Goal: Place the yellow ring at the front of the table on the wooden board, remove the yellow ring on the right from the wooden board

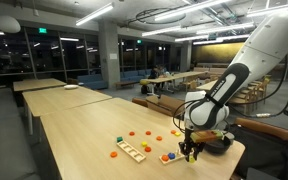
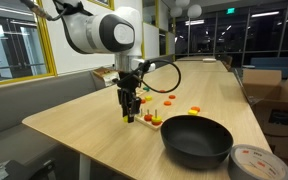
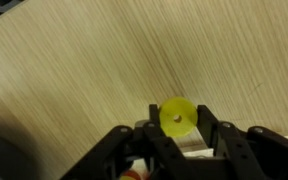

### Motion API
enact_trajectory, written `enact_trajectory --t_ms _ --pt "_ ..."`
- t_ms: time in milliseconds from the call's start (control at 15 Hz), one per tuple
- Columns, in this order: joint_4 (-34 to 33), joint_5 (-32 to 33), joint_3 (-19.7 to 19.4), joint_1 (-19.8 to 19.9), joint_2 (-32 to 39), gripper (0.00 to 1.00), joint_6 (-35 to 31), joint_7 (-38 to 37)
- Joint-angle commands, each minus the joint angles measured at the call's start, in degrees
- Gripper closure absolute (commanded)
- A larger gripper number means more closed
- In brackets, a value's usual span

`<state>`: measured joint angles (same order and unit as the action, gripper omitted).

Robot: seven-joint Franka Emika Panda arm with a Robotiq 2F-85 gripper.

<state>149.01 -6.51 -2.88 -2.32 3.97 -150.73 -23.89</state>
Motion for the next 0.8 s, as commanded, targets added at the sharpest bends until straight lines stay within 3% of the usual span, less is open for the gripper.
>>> enact_trajectory --t_ms 0,733 --pt "0.31 3.3 0.85 0.18 -5.22 0.83 3.49 -2.21" --pt "-5.44 3.74 3.8 0.59 -6.2 0.83 7.85 -1.38"
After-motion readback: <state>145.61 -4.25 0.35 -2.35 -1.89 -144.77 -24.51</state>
